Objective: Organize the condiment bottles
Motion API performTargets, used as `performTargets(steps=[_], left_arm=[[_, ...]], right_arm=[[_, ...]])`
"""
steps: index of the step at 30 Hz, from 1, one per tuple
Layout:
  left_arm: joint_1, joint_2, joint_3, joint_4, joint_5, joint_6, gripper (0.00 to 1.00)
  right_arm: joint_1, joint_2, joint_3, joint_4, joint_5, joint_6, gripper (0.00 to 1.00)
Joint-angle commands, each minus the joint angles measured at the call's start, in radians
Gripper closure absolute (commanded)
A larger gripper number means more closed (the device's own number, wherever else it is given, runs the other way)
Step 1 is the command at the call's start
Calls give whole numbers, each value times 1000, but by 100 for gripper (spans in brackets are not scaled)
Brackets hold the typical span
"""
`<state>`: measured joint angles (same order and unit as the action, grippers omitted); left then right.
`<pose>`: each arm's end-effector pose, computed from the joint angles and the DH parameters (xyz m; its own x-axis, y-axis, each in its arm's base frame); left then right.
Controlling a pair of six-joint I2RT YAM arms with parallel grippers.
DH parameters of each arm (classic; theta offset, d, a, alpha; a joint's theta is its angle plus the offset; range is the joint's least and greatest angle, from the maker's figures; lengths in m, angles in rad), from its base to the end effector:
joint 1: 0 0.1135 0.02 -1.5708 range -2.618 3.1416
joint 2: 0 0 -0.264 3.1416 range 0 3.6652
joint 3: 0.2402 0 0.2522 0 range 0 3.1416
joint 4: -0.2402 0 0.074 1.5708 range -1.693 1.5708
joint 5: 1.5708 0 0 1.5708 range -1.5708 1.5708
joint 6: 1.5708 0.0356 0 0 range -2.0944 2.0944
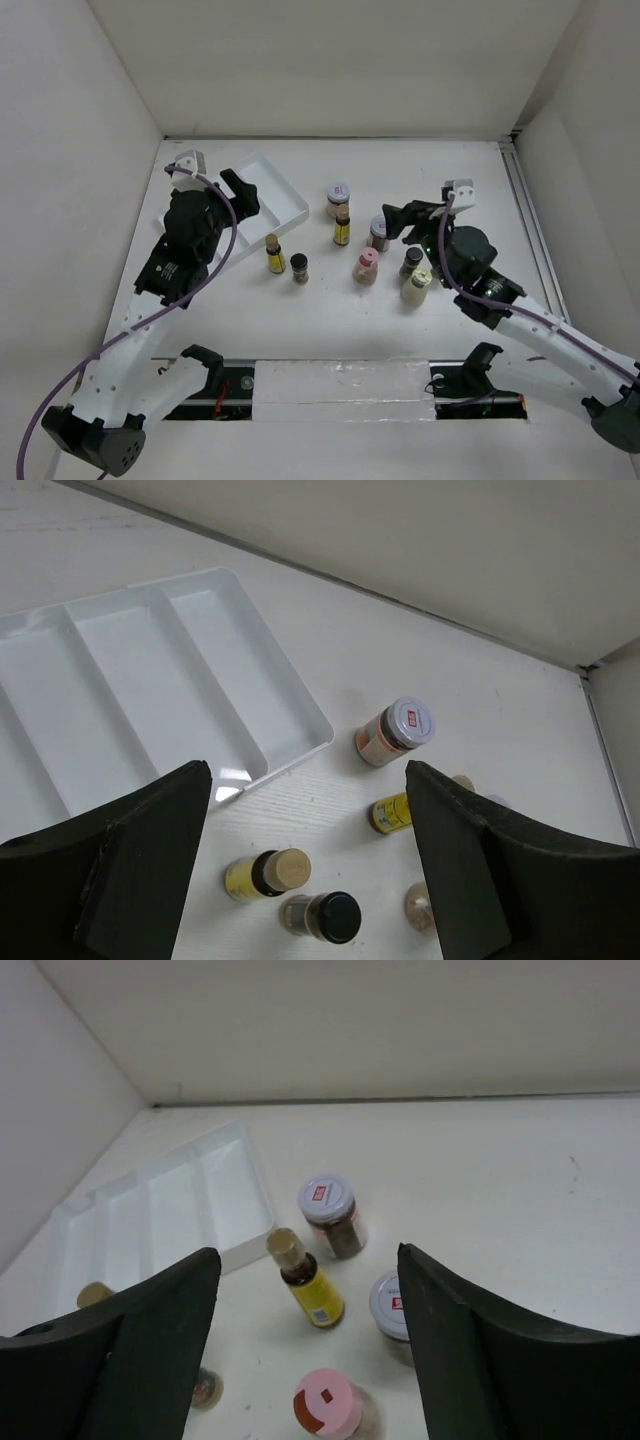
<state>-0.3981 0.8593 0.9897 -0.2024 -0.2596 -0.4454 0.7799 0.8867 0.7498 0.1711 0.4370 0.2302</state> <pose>0.1794 -0.0656 0.3970 -0.1196 -0.4014 -0.9081 0.0966 0.9056 -0.4130 0.1600 0.1371 0.3477 -0.0531 0.2383 -0.9697 -0.3331 0.9113 0.2421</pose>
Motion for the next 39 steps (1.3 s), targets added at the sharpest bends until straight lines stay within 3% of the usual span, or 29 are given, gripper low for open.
performTargets(steps=[1, 3, 5, 6, 7, 8, 9, 12, 14, 17, 19, 23, 27, 39], left_arm=[[-2, 4, 9, 44, 39, 33, 25], [-2, 4, 9, 44, 54, 33, 25], [-2, 4, 9, 32, 77, 43, 40], [-2, 4, 0, 15, 77, 43, 49], [-2, 4, -14, 3, 77, 54, 61], [-2, 4, -25, 3, 88, 54, 83], [-2, 4, -34, -6, 88, 54, 88], [-2, 13, -43, -41, 109, 54, 82], [-2, 23, -68, -42, 109, 54, 68], [-2, 23, -79, -32, 120, 74, 40], [-2, 32, -89, -32, 120, 83, 35], [-14, 86, -102, -32, 161, 94, 35], [-131, 148, -102, -51, 47, 67, 35], [-131, 251, -143, -63, 17, -18, 48]], right_arm=[[-11, -31, -30, 65, 147, 54, 20], [-22, -31, -50, 65, 147, 72, 15], [-31, -9, -50, 76, 112, 81, 19], [-40, -9, -50, 76, 112, 81, 29], [-41, 17, -50, 76, 99, 81, 67], [-41, 17, -50, 76, 98, 81, 84], [-41, 32, -50, 76, 98, 81, 100], [-41, 52, -50, 76, 120, 90, 100], [-51, 63, -50, 76, 120, 90, 74], [-51, 63, -50, 76, 97, 81, 38], [-63, 63, -50, 85, 73, 81, 31], [-83, 81, -50, 94, 31, 81, 28], [-94, 115, -40, 94, 3, 81, 28], [-113, 156, -40, 94, -61, 81, 27]])
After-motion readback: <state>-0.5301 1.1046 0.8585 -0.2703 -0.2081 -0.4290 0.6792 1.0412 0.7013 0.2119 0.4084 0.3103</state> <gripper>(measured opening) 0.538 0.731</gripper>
